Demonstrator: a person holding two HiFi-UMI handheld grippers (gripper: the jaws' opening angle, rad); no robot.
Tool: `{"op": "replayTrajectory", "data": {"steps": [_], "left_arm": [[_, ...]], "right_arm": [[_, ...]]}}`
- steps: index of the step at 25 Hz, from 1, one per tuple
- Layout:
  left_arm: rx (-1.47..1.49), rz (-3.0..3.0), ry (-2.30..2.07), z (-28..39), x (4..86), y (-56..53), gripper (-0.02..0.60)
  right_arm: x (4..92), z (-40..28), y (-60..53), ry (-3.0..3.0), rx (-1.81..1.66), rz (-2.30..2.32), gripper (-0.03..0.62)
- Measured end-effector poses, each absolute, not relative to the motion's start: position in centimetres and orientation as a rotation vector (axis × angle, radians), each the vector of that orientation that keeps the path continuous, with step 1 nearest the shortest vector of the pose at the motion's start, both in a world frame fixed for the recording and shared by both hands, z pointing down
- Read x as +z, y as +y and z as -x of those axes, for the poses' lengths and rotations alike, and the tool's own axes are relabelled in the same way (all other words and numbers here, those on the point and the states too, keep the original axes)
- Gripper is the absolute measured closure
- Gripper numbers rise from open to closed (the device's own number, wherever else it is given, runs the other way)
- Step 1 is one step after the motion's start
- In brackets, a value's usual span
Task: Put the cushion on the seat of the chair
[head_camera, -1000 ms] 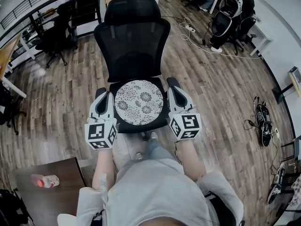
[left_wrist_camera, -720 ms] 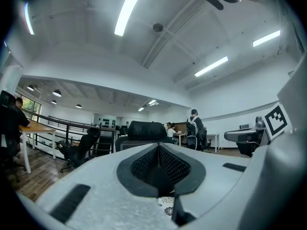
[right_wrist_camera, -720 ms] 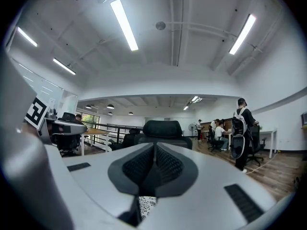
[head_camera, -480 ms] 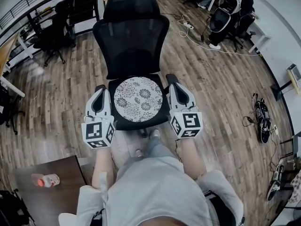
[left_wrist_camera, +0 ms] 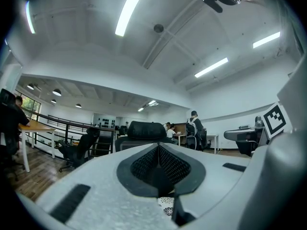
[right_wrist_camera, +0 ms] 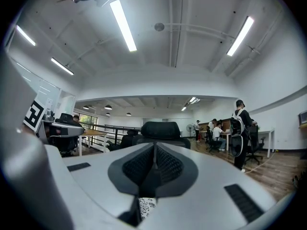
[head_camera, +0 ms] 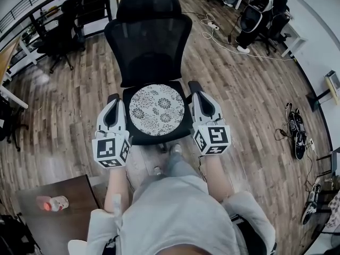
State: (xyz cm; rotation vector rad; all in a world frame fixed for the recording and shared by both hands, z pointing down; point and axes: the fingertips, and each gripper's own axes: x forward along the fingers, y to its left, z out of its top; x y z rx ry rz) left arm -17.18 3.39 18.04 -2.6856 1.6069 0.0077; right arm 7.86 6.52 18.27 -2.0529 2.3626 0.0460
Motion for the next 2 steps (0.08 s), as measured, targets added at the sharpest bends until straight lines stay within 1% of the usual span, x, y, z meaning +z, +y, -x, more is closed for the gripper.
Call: {"op": "replayTrajectory", "data": {"steps": [2], "left_arm": [[0.013,2.686,1.612,17.22,18.04,3.21,0.569]], "right_arm": [[18.23,-7.9,6.3,2.361,0.047,2.051,0.572]]}}
